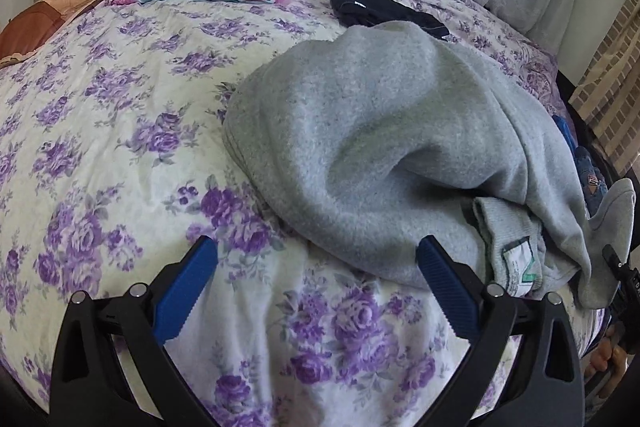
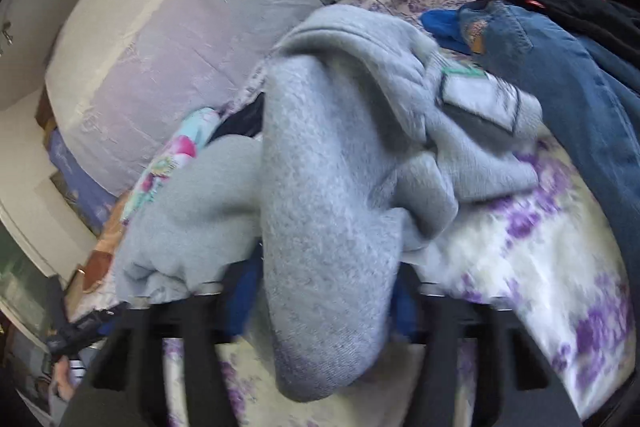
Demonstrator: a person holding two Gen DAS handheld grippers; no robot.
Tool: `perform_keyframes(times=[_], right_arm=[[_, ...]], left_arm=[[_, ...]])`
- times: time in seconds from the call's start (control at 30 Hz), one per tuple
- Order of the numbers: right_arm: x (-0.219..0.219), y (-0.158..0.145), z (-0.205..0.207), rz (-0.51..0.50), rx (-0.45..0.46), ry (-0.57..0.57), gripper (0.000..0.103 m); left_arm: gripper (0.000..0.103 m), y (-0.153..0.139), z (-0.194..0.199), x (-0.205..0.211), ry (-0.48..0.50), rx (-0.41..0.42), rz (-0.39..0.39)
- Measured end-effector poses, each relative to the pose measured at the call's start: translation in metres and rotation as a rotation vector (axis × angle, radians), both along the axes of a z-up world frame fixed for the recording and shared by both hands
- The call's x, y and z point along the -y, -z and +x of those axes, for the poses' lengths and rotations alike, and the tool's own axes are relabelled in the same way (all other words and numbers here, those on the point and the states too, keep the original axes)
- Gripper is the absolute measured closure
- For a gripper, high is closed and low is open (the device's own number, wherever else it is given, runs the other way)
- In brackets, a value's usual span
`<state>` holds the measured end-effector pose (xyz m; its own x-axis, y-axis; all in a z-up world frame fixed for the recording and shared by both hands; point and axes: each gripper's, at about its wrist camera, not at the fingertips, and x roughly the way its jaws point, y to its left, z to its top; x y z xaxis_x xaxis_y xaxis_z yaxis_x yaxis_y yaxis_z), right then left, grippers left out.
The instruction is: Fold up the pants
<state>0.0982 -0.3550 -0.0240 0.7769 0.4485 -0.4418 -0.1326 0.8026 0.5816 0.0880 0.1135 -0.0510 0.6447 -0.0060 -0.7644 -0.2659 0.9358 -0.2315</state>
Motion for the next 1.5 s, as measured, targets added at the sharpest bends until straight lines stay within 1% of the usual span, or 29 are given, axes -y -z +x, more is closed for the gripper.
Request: perform_keyframes(times=[0.03,0.1,0.17,0.23,0.37,0.43,0.5,0.53,0.57,0.63,0.67,0.73,0.8,0.9,0.93,1.0,1.03,1.1,1.17,1.2,1.23,1.27,1.3,1.33,1.37,1.4,1.43,1.47,1.5], right_arm=[[0.006,-0.007,0.006,0.028,0.016,0.001,0.079],[0.016,-0.029,0.02,0.032,0.056,0.004,0.086],[0.025,-0.058,0.033,0.013,0.124,0.013,0.086],[0.03,-0.083,0.048,0.026,0.172,0.005,0.086],[0.037,-0.119,0.105,0.073,0.189,-0.033,0.087],[0.045,-0.131,0.135,0.124,0.188,-0.021,0.088],[0.053,-0.14,0.144,0.165,0.216,0.005,0.088],[0.057,-0.144,0.143,0.17,0.237,0.017,0.088],[0.063,-0.145,0.137,0.169,0.253,0.023,0.088],[0.076,-0.135,0.121,0.166,0.252,0.052,0.089],[0.083,-0.127,0.113,0.159,0.237,0.072,0.089],[0.096,-0.103,0.095,0.11,0.187,0.131,0.089],[0.107,-0.079,0.083,0.067,0.119,0.174,0.089],[0.129,-0.046,0.073,0.102,0.022,0.204,0.089],[0.131,-0.042,0.07,0.104,0.011,0.208,0.089],[0.13,-0.042,0.069,0.072,0.007,0.211,0.089],[0.128,-0.043,0.071,0.058,0.006,0.215,0.089],[0.123,-0.044,0.074,0.055,-0.003,0.216,0.089],[0.118,-0.043,0.074,0.047,-0.006,0.224,0.089],[0.116,-0.044,0.073,0.036,-0.003,0.224,0.089],[0.112,-0.045,0.075,0.016,0.0,0.224,0.089],[0.108,-0.046,0.07,0.002,0.004,0.222,0.089],[0.106,-0.047,0.069,-0.01,0.006,0.218,0.089],[0.104,-0.048,0.071,-0.018,0.005,0.215,0.089],[0.103,-0.048,0.072,-0.021,0.006,0.213,0.089],[0.101,-0.049,0.073,-0.02,0.008,0.212,0.089],[0.1,-0.05,0.074,-0.02,0.012,0.209,0.089],[0.098,-0.051,0.074,-0.023,0.017,0.206,0.089],[0.095,-0.053,0.075,-0.027,0.024,0.203,0.089]], left_arm=[[0.005,0.001,0.005,-0.001,-0.001,-0.005,-0.005],[0.005,0.0,0.011,-0.003,0.001,-0.003,-0.007],[0.005,-0.001,0.016,-0.006,0.001,0.004,-0.013],[0.005,-0.001,0.021,-0.009,-0.002,0.008,-0.016],[0.005,-0.005,0.04,-0.023,-0.028,0.005,-0.012],[0.005,-0.014,0.045,-0.031,-0.024,0.013,-0.043],[0.004,-0.032,0.043,-0.041,-0.019,0.067,-0.067],[0.004,-0.043,0.04,-0.045,-0.018,0.098,-0.052],[0.004,-0.055,0.036,-0.049,-0.036,0.129,-0.012],[0.004,-0.074,0.031,-0.059,-0.083,0.179,0.076],[0.004,-0.082,0.034,-0.068,-0.093,0.192,0.093],[0.004,-0.087,0.056,-0.085,-0.085,0.166,0.068],[0.004,-0.084,0.097,-0.093,-0.023,0.113,0.042],[0.005,-0.068,0.159,-0.087,0.123,0.029,0.035],[0.005,-0.06,0.182,-0.082,0.197,-0.002,0.0],[0.005,-0.046,0.215,-0.066,0.338,-0.057,-0.084],[0.005,-0.042,0.23,-0.059,0.421,-0.068,-0.15],[0.005,-0.028,0.254,-0.043,0.582,-0.118,-0.325],[0.005,-0.008,0.266,-0.028,0.631,-0.197,-0.481],[0.005,0.002,0.266,-0.017,0.664,-0.24,-0.538],[0.005,0.01,0.261,-0.004,0.696,-0.257,-0.545],[0.005,0.011,0.252,0.01,0.714,-0.242,-0.499],[0.011,0.008,0.24,0.022,0.718,-0.204,-0.416],[0.027,0.003,0.228,0.03,0.709,-0.165,-0.336],[0.034,-0.001,0.217,0.033,0.696,-0.135,-0.298],[0.05,-0.009,0.207,0.029,0.652,-0.097,-0.3],[0.068,-0.017,0.198,0.023,0.619,-0.067,-0.325],[0.074,-0.027,0.189,0.012,0.583,-0.021,-0.363],[0.079,-0.035,0.184,0.001,0.551,0.018,-0.373]])
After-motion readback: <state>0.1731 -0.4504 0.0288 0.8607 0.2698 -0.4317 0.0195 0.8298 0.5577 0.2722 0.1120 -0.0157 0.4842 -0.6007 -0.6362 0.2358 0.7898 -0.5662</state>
